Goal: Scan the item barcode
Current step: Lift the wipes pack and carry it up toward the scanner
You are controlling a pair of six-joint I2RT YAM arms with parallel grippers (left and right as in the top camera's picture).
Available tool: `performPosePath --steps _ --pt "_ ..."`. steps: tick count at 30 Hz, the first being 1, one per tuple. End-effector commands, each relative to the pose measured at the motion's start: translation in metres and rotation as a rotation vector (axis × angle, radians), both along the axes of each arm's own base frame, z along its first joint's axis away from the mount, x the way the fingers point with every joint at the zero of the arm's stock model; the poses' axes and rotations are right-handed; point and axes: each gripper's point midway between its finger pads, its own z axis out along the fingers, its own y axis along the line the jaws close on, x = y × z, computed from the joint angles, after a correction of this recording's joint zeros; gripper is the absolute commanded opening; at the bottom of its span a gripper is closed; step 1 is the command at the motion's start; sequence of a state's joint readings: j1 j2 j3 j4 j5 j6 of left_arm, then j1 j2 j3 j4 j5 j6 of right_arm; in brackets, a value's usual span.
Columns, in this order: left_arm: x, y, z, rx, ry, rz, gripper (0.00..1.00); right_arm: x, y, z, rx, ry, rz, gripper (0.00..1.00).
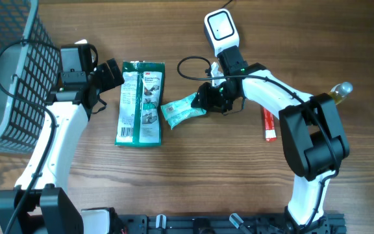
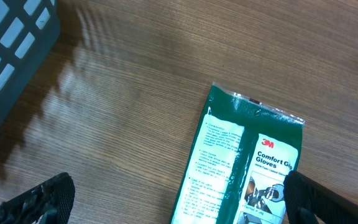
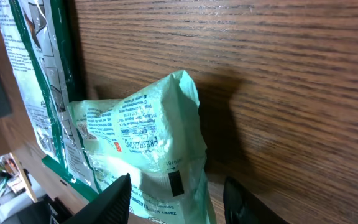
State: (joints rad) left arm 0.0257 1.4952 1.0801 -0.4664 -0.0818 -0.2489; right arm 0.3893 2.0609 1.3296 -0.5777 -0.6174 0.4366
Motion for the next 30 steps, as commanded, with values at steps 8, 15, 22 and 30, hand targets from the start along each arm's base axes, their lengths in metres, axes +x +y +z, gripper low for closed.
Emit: performPosePath --steps 8,15,22,30 --pt "0.002 0.003 0.005 0.013 -0.011 0.003 1.0 -0.01 0.002 -0.011 0.016 0.007 0.045 0.4" --pt "0.002 0.003 0.005 0.013 -0.011 0.003 1.0 -0.015 0.0 -0.025 0.023 -0.013 0.046 0.37" --pt "0.002 0.003 0.005 0.013 -0.011 0.003 1.0 -0.008 0.0 -0.009 0.041 -0.072 0.061 0.21" --pt "0.002 0.003 0.005 0.013 -0.011 0.003 1.0 0.0 0.003 0.05 0.074 -0.296 0.163 0.04"
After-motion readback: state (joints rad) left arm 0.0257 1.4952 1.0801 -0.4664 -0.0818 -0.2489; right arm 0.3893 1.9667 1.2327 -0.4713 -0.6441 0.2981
